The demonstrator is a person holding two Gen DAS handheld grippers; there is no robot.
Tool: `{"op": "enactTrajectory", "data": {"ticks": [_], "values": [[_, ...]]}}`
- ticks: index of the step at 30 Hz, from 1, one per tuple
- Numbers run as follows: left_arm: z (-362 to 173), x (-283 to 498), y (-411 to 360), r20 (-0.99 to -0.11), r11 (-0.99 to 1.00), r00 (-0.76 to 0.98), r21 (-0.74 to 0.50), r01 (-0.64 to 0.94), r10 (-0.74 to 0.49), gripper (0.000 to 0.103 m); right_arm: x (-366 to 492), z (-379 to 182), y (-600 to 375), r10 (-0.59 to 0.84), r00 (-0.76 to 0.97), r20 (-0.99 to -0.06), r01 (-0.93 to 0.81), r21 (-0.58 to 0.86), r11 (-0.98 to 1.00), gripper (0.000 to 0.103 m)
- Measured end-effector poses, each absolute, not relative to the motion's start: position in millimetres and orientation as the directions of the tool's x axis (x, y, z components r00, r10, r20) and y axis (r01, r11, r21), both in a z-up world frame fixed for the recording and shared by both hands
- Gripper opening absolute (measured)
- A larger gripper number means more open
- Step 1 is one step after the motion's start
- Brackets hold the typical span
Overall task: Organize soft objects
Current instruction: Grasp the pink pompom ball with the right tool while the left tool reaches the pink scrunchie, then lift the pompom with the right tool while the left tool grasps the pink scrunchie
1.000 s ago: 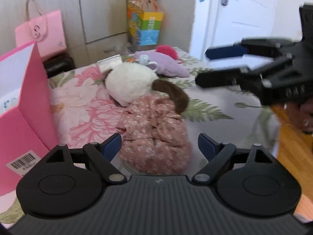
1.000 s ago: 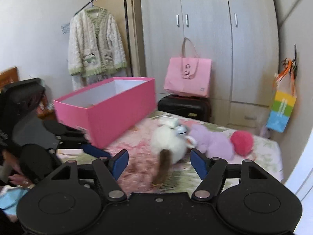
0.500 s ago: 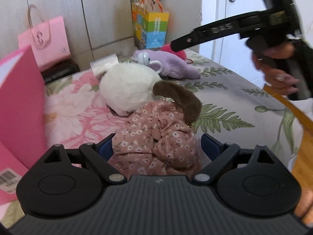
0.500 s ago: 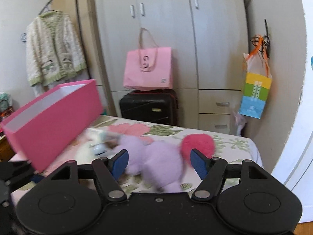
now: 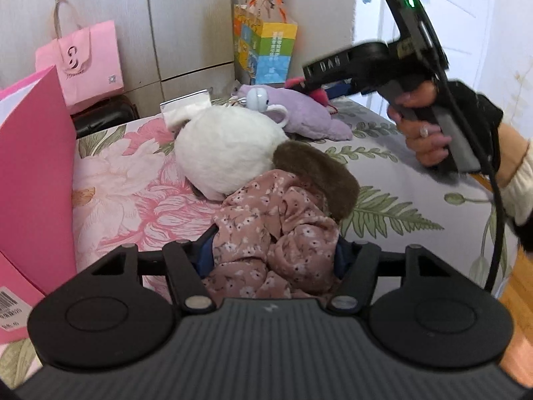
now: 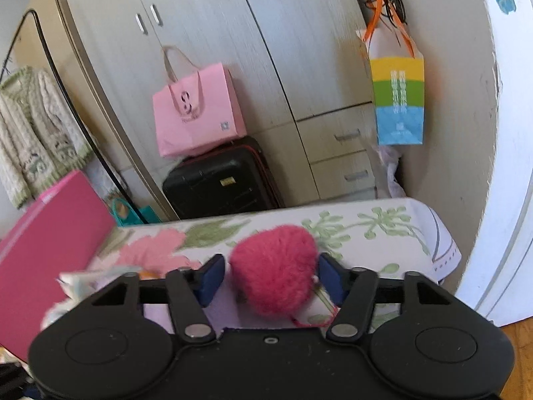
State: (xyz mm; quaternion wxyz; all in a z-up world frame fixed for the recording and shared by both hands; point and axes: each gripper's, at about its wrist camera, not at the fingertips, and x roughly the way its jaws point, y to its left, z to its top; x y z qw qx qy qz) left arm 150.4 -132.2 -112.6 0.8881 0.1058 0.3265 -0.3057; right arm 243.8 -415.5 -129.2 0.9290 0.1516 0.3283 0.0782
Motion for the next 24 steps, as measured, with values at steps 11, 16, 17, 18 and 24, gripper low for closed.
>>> {"op": "enactTrajectory", "data": {"ticks": [11, 16, 17, 18, 24], "values": [[-115, 153, -143, -0.647, 0.827, 0.637, 0.017, 0.562, -0.419, 0.08, 228, -125, -412, 0.177, 0.8, -0.573, -0.052, 0.229, 0.972, 0.048], [-114, 149, -142, -0.634, 0.837, 0.657, 0.027, 0.547, -0.409, 0.055, 203, -113, -414, 0.138, 0.825, -0.548, -0.044, 0.181, 0.982, 0.048], [-114, 148, -142, -0.629, 0.837, 0.661, 0.029, 0.546, -0.409, 0.05, 198, -111, -414, 0.139, 0.827, -0.545, -0.046, 0.18, 0.983, 0.048], [-114, 147, -141, -0.623, 0.838, 0.667, 0.033, 0.544, -0.408, 0.047, 191, -109, -413, 0.141, 0.828, -0.542, -0.048, 0.183, 0.982, 0.049], [-114, 139, -141, -0.598, 0.843, 0.691, 0.049, 0.536, -0.405, 0.027, 153, -100, -407, 0.201, 0.824, -0.53, -0.075, 0.249, 0.966, 0.049]]}}
